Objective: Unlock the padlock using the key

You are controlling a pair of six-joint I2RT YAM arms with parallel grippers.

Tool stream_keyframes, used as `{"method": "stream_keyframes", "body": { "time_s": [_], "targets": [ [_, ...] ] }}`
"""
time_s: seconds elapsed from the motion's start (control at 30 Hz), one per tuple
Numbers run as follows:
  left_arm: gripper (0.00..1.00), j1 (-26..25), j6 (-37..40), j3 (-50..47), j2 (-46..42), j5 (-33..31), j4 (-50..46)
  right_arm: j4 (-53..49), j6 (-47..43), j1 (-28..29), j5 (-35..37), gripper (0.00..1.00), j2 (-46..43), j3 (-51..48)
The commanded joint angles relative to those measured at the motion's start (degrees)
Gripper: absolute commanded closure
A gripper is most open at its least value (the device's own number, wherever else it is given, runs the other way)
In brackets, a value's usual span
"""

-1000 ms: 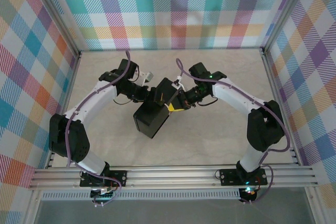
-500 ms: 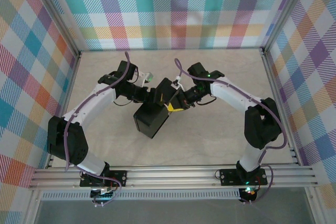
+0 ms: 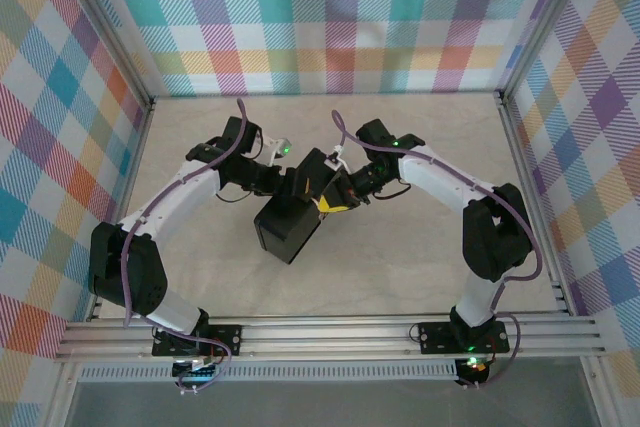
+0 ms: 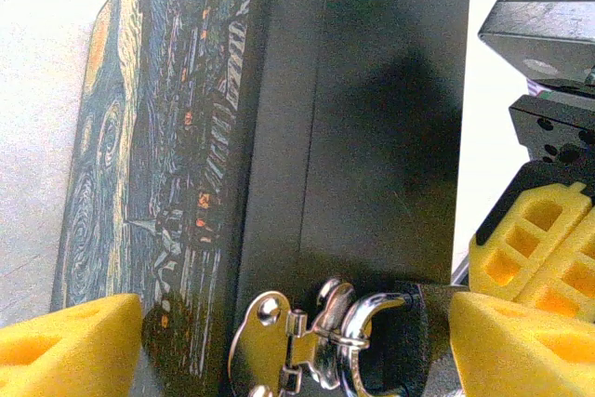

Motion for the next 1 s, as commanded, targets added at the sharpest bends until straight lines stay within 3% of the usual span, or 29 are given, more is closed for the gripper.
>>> {"method": "stream_keyframes", "body": {
  "time_s": [0.0, 0.57, 0.97],
  "targets": [
    [0.17, -0.54, 1.12, -2.53, 0.12, 1.49, -2.31, 2.68, 0.56, -0.16, -4.79, 0.92, 0.59, 0.83],
    [0.19, -0.11, 2.06, -4.24, 0.21, 3.63, 0.0, 4.85, 2.28, -1.64, -9.28, 0.94, 2.09, -0.43],
    [0.21, 1.19, 2.08, -3.94, 0.98, 4.26, 1.57, 0.1, -0.39, -2.33, -6.9, 0.94, 2.88, 0.51]
  ]
}}
